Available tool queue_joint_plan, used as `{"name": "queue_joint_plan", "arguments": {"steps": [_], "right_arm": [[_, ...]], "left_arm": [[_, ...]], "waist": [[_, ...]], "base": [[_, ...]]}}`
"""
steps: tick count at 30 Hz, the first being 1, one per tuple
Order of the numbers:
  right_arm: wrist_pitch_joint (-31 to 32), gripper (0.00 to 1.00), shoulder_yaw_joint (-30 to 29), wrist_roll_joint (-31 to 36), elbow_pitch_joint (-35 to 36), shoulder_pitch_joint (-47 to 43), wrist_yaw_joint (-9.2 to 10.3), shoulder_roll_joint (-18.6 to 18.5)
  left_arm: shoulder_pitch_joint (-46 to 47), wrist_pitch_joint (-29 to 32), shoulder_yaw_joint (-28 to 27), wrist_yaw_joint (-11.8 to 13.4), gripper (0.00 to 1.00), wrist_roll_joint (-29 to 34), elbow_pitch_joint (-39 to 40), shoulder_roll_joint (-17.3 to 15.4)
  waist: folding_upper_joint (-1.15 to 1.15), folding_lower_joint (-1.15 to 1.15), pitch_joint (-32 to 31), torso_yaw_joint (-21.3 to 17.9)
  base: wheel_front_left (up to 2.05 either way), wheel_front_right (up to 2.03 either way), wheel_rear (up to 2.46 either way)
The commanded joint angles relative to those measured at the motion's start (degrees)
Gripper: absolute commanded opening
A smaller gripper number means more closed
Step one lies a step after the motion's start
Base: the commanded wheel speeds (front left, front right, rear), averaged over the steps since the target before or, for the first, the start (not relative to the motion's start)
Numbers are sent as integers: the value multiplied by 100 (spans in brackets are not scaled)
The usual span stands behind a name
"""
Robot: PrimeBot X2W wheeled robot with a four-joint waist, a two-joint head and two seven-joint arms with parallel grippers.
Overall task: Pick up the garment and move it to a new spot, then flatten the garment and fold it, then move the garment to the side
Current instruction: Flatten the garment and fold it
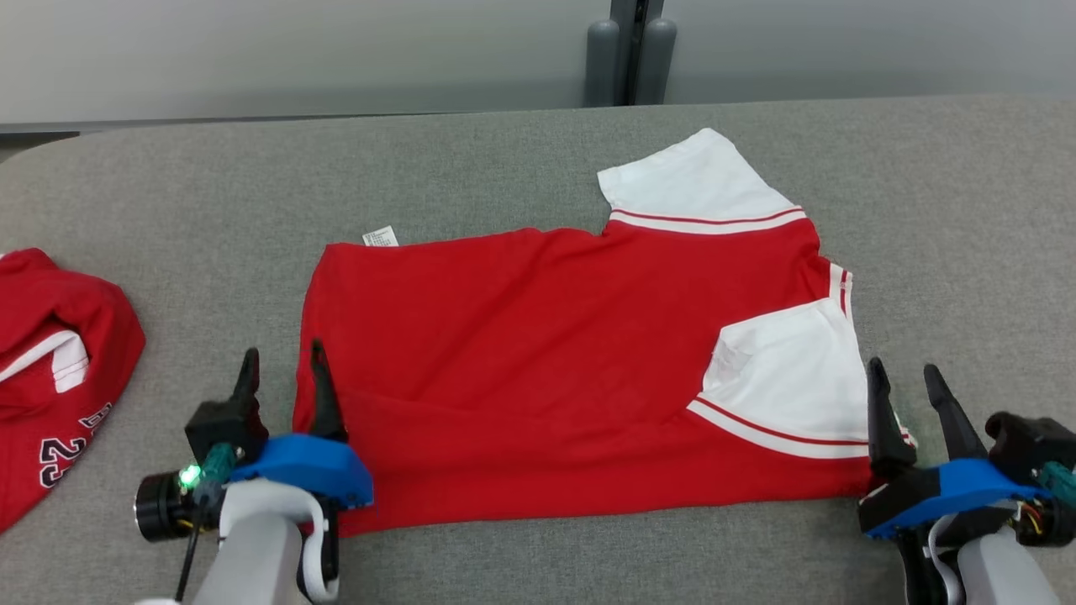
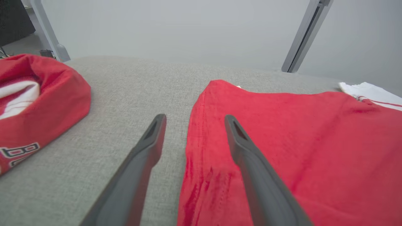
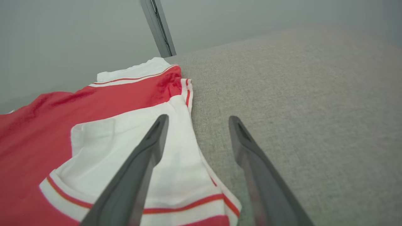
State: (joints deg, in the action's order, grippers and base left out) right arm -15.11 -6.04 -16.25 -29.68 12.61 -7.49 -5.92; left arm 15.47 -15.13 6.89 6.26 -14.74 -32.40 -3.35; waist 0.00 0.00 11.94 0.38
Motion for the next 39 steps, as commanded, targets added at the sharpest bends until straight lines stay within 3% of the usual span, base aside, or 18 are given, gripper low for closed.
{"name": "queue_joint_plan", "arguments": {"steps": [1,12,23,24,25,26,27,33,39], "right_arm": [[-3,100,77,35,43,196,0,-53],[-3,100,601,-124,120,1004,0,-285],[-3,100,1084,-222,142,1716,0,-784],[-2,100,1160,-248,69,1805,0,-847],[-3,100,1242,-263,-10,1912,0,-916],[-3,100,1342,-301,-106,2043,0,-991],[23,100,1447,-328,-220,2190,0,-1071],[700,100,1990,-647,-803,3173,1,-1437],[1524,100,2307,-1036,-1398,4161,0,-1783]], "left_arm": [[404,-3,-53,-72,100,94,-161,-99],[2366,0,-24,-447,100,197,-1911,-431],[3037,5,102,-583,100,208,-3062,-430],[3075,21,128,-617,92,206,-3149,-404],[3121,24,146,-633,52,195,-3217,-388],[3167,26,185,-664,35,212,-3281,-371],[3222,31,223,-687,0,221,-3345,-346],[3523,11,341,-756,0,257,-3371,-251],[3672,-6,493,-760,0,332,-2730,-78]], "waist": [[0,0,153,14],[0,0,916,-244],[0,0,1192,-326],[0,0,1208,-310],[0,0,1226,-292],[0,0,1245,-271],[0,0,1266,-245],[0,0,1413,-18],[0,0,1639,444]], "base": [[0,0,0],[0,0,0],[0,0,0],[0,0,0],[0,0,0],[0,0,0],[0,0,0],[0,0,0],[0,0,0]]}}
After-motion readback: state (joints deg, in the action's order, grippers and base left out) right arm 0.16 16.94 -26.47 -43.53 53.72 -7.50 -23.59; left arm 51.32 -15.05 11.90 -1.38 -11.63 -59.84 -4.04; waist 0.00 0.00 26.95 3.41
